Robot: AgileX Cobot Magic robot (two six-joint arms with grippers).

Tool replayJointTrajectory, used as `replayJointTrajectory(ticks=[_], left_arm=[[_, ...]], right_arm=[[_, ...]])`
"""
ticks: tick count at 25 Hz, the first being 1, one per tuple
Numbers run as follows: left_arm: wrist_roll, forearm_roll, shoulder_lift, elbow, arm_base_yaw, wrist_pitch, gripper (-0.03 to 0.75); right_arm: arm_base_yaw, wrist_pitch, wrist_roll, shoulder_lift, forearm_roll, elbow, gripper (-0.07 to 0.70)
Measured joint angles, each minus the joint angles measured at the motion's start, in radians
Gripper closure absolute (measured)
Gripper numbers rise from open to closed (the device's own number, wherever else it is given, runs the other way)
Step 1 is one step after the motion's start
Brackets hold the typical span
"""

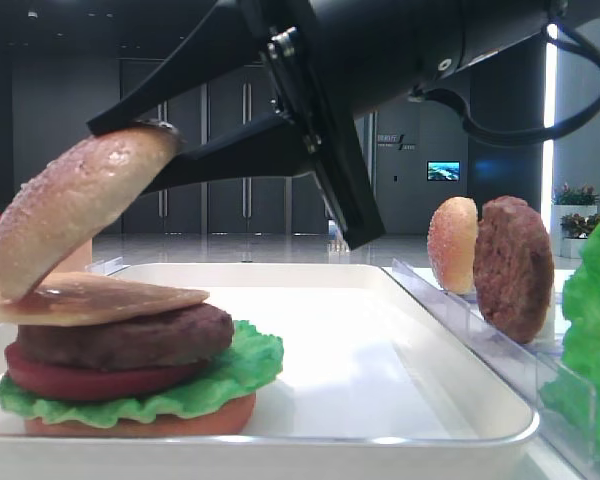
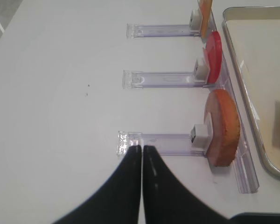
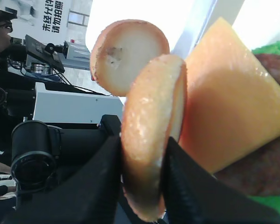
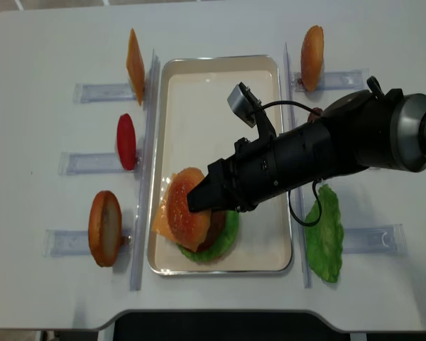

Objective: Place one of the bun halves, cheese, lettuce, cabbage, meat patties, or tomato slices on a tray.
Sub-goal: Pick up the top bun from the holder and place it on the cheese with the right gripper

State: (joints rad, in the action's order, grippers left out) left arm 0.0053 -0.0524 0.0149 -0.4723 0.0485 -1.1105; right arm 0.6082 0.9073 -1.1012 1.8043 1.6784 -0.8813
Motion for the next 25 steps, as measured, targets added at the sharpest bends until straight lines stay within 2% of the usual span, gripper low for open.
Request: replayJointTrajectory(ticks=[15, 25], left_arm=[[0.000, 0.000, 0.000, 0.000, 0.000, 0.000, 0.715], [0.000, 0.000, 0.000, 0.000, 0.000, 0.000, 0.715]], right_arm=[[0.000, -0.002, -0.014, 0.000, 0.003, 0.002, 0.423], [0.000, -0.012, -0.019, 0.000, -0.005, 0.002, 0.291]])
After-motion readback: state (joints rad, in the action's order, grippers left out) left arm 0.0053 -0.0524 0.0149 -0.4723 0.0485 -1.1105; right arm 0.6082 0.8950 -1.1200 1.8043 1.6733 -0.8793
